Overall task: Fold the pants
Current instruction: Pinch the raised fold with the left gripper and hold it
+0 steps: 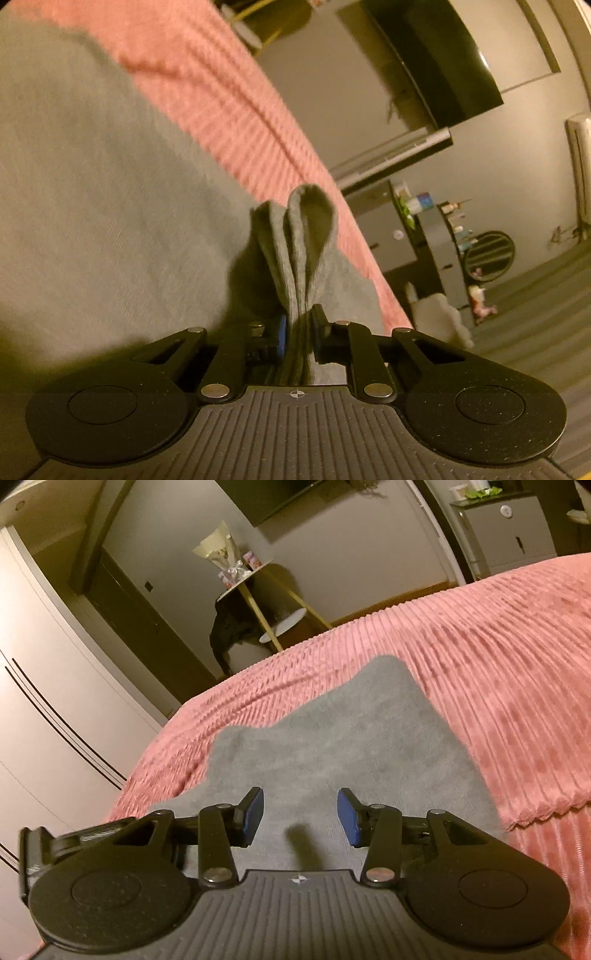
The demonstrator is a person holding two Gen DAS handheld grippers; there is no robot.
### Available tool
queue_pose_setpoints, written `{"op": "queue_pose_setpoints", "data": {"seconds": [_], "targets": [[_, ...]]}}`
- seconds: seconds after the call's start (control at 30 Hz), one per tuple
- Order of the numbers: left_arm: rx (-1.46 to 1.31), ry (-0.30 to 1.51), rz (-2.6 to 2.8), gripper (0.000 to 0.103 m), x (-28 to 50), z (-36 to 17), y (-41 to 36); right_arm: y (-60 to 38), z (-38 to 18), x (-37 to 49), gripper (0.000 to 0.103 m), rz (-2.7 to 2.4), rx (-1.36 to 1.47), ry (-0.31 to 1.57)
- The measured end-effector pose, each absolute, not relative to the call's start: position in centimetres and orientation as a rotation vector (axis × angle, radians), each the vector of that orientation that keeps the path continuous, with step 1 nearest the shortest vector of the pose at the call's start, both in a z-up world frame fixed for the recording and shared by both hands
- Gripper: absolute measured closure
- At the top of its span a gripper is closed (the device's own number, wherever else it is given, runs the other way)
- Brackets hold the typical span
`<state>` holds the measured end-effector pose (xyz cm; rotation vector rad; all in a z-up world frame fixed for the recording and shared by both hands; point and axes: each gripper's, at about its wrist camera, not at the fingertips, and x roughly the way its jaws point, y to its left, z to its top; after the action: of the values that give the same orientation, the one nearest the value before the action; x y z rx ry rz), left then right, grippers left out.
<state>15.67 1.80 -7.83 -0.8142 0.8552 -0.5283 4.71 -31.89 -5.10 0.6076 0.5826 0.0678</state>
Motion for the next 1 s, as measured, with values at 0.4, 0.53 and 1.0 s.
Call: {"op": "queue_pose_setpoints", "data": {"seconds": [0.4,0.53,1.0], "targets": [[-0.563,0.786,-0.253,0.063,14.6,-5.5,7.3,-30.6,-5.7,6.3,0.059,0.076,0.540,0.672],[-0.650,0.788,-0.286,0.056,16.0,-7.0,7.6,-30.5,-5.8,6.4,0.059,0.075,0.532,0.676],[-0.792,0.595,-0.319,0.100,16.8,-7.3,9.0,-29.7,-5.9,6.5,0.059,0.073,0.481,0.679]]}}
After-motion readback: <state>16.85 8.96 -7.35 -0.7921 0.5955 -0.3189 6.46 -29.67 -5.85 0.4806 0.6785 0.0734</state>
